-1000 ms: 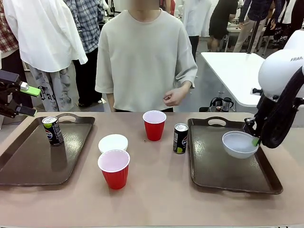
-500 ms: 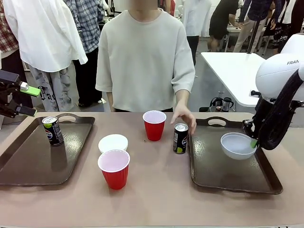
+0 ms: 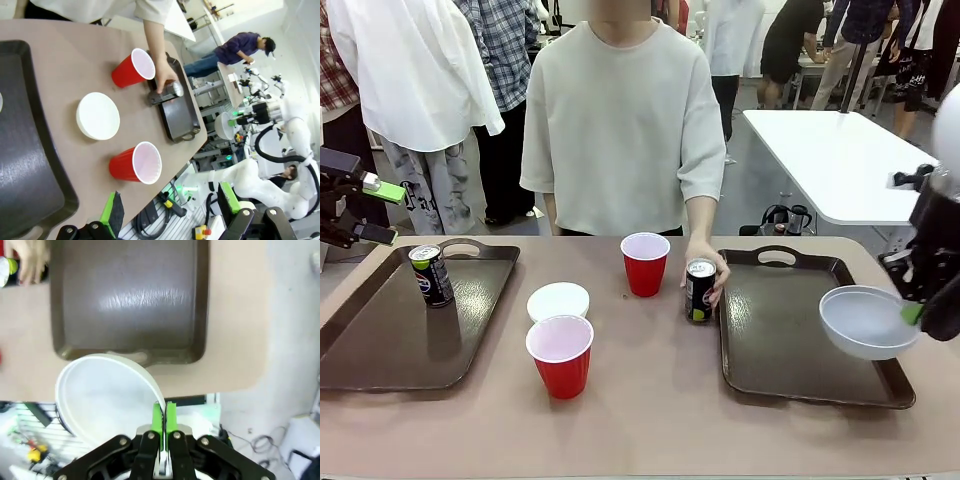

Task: Prepare tableware on both trays.
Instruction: Pick up a Picnic Bowl from the table and place it on a Handle tray.

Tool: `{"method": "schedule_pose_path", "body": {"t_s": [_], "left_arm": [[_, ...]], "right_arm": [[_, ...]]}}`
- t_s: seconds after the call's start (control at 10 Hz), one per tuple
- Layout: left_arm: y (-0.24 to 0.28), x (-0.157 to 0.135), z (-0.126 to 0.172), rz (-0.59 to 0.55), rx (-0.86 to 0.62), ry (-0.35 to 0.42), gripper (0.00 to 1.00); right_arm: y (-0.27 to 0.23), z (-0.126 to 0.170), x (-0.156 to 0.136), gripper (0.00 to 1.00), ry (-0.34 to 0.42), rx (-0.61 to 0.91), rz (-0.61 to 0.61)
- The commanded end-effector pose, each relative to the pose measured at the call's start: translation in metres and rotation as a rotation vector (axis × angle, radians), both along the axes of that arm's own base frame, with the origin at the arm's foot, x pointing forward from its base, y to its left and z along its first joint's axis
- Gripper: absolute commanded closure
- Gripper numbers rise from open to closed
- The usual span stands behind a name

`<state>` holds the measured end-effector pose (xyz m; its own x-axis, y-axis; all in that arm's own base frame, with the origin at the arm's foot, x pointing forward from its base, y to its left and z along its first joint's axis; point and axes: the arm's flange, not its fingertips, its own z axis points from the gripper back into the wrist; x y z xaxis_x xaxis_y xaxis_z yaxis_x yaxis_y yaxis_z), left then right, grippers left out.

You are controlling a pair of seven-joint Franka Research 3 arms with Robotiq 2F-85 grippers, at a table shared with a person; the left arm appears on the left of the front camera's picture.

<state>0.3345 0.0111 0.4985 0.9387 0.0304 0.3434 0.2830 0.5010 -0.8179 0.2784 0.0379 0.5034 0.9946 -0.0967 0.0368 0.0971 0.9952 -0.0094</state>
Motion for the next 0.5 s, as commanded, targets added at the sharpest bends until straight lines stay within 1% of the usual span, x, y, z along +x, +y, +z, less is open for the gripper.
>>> {"method": "schedule_pose_path", "body": {"t_s": [0.0,0.1,0.2,0.3,0.4], "left_arm": [[0.000,0.000,0.001,-0.002,-0.020,-0.007,0.00],[0.000,0.000,0.001,-0.002,-0.020,-0.007,0.00],[0.000,0.000,0.001,-0.002,-0.020,-0.007,0.00],[0.000,0.000,0.001,-0.002,-0.020,-0.007,0.00],[0.000,0.000,0.001,-0.002,-0.020,-0.007,0.00]], "right_arm": [[-0.010,-0.033,-0.001,0.96,0.025,0.039,-0.021],[-0.010,-0.036,0.008,0.96,0.037,0.066,-0.030],[-0.008,-0.039,0.017,0.96,0.052,0.067,-0.068],[-0.007,-0.002,0.001,0.96,0.015,0.022,-0.017],[-0.007,-0.002,0.001,0.96,0.015,0.022,-0.017]]}}
